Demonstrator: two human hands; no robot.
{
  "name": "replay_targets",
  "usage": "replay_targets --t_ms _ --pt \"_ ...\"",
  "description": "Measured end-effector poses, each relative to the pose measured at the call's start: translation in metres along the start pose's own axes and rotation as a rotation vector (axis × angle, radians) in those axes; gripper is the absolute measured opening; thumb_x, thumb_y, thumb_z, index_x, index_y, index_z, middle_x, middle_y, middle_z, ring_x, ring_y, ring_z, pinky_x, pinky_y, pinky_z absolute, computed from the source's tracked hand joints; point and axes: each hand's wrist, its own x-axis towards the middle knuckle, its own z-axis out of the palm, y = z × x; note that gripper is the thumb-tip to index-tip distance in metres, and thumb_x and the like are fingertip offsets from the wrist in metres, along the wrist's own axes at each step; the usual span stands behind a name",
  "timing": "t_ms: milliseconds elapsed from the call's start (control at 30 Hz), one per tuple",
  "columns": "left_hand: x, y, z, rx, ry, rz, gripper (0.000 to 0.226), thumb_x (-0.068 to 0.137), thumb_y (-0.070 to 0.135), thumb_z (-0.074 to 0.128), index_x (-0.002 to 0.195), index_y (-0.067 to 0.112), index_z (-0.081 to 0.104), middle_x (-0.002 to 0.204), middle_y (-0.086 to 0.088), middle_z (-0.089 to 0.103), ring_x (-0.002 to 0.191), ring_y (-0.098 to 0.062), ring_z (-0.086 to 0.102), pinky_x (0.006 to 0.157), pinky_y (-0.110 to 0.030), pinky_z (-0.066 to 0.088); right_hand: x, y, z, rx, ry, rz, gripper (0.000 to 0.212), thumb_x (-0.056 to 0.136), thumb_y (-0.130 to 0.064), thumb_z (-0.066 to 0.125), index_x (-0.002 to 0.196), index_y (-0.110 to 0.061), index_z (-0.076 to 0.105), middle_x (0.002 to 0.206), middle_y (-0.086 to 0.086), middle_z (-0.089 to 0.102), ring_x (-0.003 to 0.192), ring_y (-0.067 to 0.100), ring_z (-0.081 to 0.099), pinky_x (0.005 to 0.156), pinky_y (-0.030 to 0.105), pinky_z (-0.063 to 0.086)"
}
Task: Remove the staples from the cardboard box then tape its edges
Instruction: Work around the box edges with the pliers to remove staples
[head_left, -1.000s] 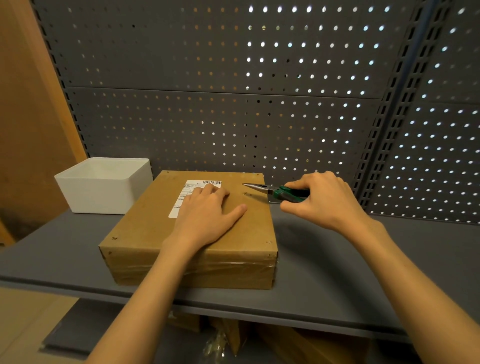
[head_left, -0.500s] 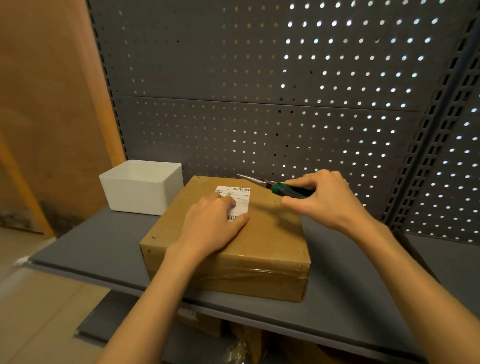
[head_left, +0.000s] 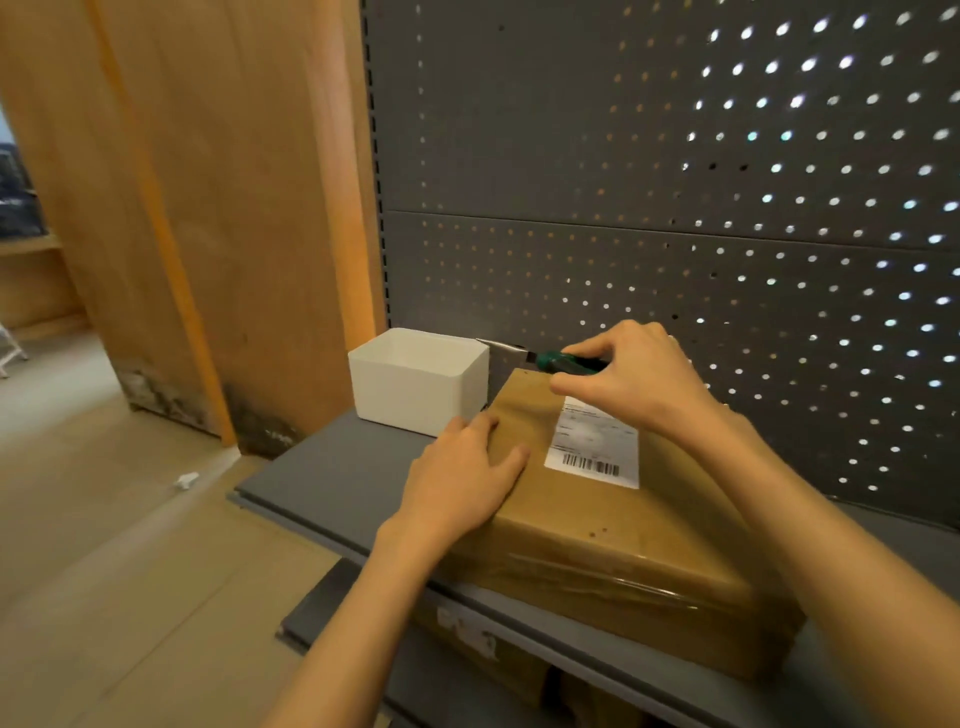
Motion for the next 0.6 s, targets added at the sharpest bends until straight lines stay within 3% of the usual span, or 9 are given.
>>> replay_targets --t_ms 100,233,367,600 --pt "0.0 0.0 0.002 -0.007 0.006 -0.005 0.057 0.088 0.057 0.042 0.136 0.028 0.038 0.128 -0.005 0.048 0.114 -0.029 0.051 0.09 -0.041 0.043 0.024 -0.015 0.019 -0.072 -0.012 -0.03 0.028 0.07 -0.047 0.064 0.088 -0.028 0.075 0.061 0.001 0.067 0.06 0.018 0.057 0.059 0.03 0.048" --pt "-0.001 0.0 0.002 0.01 -0.005 0.005 0.055 0.089 0.055 0.04 0.136 0.027 0.036 0.129 -0.005 0.046 0.112 -0.03 0.05 0.086 -0.039 0.042 0.053 -0.034 0.048 -0.22 -0.036 -0.036 0.036 0.072 -0.049 0.062 0.094 -0.023 0.073 0.074 0.002 0.067 0.072 0.024 0.061 0.067 0.032 0.051" --pt "-0.001 -0.001 0.001 0.014 -0.007 0.016 0.055 0.089 0.055 0.038 0.136 0.026 0.036 0.128 -0.006 0.045 0.111 -0.031 0.05 0.084 -0.039 0.04 0.064 -0.043 0.071 -0.371 -0.048 -0.035 0.037 0.076 -0.049 0.06 0.096 -0.018 0.067 0.077 0.002 0.06 0.073 0.024 0.06 0.062 0.029 0.043" --pt "-0.001 -0.001 -0.001 0.02 -0.006 0.033 0.054 0.09 0.054 0.038 0.136 0.026 0.036 0.127 -0.005 0.046 0.111 -0.031 0.05 0.084 -0.038 0.04 0.059 -0.036 0.069 -0.354 -0.004 -0.011 0.035 0.078 -0.049 0.059 0.097 -0.02 0.068 0.083 0.0 0.064 0.074 0.021 0.057 0.062 0.027 0.04"
